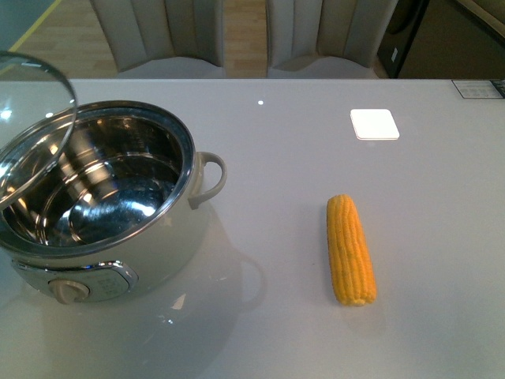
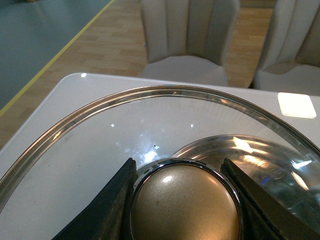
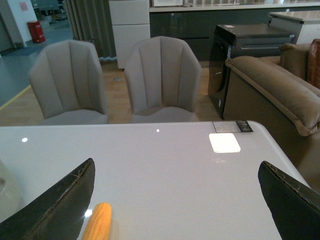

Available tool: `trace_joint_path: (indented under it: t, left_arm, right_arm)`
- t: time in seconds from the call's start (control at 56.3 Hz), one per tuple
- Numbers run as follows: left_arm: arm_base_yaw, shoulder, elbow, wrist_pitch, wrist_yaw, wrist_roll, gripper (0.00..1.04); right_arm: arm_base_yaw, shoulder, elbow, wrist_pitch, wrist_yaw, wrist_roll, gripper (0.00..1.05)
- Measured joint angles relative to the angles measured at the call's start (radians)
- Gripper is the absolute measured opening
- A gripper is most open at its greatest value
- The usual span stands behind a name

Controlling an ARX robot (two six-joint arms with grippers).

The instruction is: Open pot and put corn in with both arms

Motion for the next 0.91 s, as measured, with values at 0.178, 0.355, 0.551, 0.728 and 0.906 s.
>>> trace_joint_path:
  t: [0.178, 0.355, 0.551, 0.728, 0.906]
  left_arm:
    - [0.203, 0.019, -0.055, 0.106, 0.087, 0.055, 0.44]
    - [0.374, 0.109, -0.058, 0.198, 0.157, 0.097, 0.44]
    - [0.498, 0.313, -0.032, 0.319, 0.212, 0.119, 0.44]
    - [0.508, 0.489, 0.044, 0.402, 0.232, 0.121, 0.44]
    - [0.508, 0.562, 0.069, 0.403, 0.237, 0.119, 0.44]
  right_arm:
    - [0.000, 0.000, 0.000, 0.000, 0.000, 0.000, 0.96]
    - [0.000, 0.000, 0.000, 0.000, 0.000, 0.000, 0.96]
    - [0.000, 0.000, 0.000, 0.000, 0.000, 0.000, 0.96]
    - [0.000, 0.000, 0.000, 0.000, 0.000, 0.000, 0.96]
    - [0.000, 0.000, 0.000, 0.000, 0.000, 0.000, 0.96]
